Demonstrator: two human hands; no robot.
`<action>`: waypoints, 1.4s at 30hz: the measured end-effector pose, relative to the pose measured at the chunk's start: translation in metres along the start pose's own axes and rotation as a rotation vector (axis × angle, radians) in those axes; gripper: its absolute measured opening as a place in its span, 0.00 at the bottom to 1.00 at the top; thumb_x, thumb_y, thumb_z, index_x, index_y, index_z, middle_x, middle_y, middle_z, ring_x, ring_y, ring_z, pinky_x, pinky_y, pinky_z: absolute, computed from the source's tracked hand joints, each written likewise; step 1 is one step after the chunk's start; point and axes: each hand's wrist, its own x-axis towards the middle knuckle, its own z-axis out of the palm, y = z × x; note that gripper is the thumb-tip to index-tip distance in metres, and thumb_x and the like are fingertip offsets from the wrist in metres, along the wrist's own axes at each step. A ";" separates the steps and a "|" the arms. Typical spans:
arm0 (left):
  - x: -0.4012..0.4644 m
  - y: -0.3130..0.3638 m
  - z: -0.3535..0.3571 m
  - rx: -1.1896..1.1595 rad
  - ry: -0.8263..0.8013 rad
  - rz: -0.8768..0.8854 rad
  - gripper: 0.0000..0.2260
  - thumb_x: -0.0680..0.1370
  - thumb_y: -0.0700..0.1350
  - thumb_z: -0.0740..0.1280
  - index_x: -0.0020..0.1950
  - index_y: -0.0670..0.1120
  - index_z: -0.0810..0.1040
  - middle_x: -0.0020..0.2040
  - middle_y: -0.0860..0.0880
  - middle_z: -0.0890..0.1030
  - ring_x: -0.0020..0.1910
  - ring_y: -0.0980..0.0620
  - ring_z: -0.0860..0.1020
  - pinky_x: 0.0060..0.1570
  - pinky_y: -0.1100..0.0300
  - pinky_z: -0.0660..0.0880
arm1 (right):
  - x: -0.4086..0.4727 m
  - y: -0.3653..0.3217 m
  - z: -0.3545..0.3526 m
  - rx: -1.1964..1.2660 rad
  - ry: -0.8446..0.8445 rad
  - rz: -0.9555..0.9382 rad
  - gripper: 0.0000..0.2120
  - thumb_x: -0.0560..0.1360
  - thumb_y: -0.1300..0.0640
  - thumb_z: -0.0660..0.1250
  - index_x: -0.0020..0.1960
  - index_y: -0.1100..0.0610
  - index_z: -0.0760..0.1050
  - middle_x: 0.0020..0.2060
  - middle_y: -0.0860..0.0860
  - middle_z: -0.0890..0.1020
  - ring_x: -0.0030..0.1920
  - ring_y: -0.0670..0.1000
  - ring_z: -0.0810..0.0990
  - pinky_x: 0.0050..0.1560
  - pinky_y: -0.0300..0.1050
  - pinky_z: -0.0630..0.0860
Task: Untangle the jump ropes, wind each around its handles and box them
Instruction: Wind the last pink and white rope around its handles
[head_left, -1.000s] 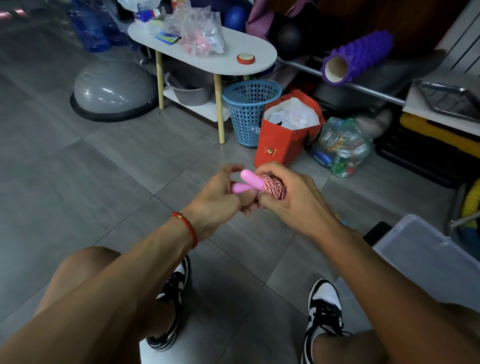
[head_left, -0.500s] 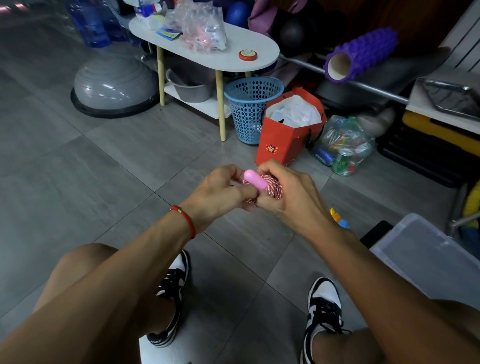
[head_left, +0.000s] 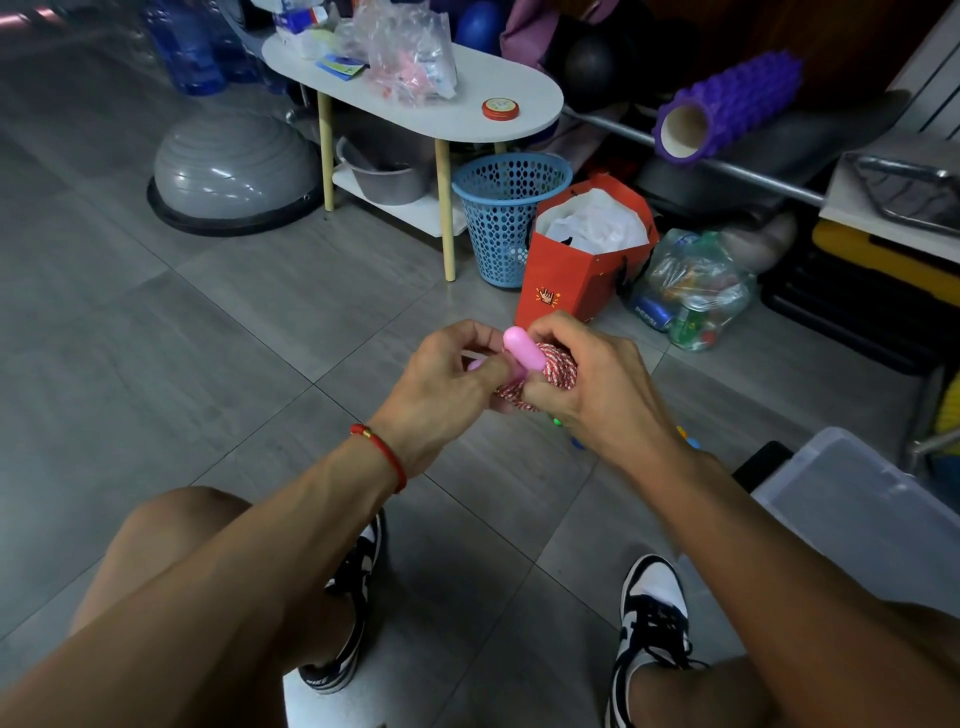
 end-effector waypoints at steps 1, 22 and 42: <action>0.000 -0.001 0.000 0.009 0.005 0.014 0.05 0.80 0.39 0.67 0.54 0.38 0.79 0.43 0.41 0.85 0.39 0.49 0.84 0.46 0.52 0.83 | 0.000 -0.001 0.001 0.001 0.005 0.000 0.11 0.71 0.50 0.70 0.51 0.51 0.76 0.38 0.48 0.81 0.39 0.52 0.78 0.39 0.50 0.75; 0.020 -0.002 0.012 0.486 0.301 0.604 0.02 0.78 0.38 0.65 0.47 0.40 0.75 0.55 0.46 0.68 0.48 0.58 0.70 0.48 0.69 0.70 | 0.011 -0.017 0.014 -0.026 0.087 0.222 0.14 0.77 0.42 0.68 0.51 0.51 0.69 0.43 0.53 0.83 0.44 0.59 0.81 0.44 0.54 0.79; 0.032 -0.006 0.008 0.481 0.347 0.440 0.04 0.78 0.44 0.67 0.49 0.43 0.77 0.53 0.41 0.73 0.46 0.74 0.66 0.42 0.79 0.66 | 0.022 -0.017 0.008 -0.005 0.059 0.181 0.09 0.80 0.48 0.64 0.53 0.52 0.78 0.39 0.49 0.83 0.43 0.54 0.83 0.41 0.47 0.76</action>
